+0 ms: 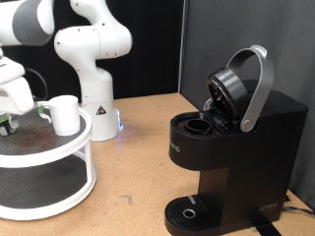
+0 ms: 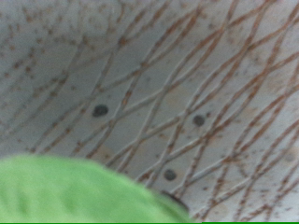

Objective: Make a cup of coffee with the keurig machine

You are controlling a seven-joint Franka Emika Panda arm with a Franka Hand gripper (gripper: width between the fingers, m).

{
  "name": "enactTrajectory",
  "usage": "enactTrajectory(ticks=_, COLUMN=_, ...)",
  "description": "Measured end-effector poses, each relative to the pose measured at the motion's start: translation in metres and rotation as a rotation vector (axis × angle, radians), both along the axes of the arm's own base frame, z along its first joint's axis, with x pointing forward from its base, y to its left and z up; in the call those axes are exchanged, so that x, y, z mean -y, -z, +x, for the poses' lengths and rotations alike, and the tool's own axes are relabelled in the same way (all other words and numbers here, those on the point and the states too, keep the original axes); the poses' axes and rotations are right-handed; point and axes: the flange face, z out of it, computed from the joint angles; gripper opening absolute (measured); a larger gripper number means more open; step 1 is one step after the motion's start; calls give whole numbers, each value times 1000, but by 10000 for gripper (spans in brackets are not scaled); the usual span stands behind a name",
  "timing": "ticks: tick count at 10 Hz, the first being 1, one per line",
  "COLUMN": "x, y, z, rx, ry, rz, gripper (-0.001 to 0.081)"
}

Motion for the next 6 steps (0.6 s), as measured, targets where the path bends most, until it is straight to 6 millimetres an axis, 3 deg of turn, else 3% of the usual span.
enactTrajectory(ticks=4, x=3, y=-32, z=2, rx=-4, ry=-22, rz=28, gripper=451)
enactTrajectory(ticks=6, x=2, y=-35, z=3, rx=0, ry=-26, rz=24, gripper=451)
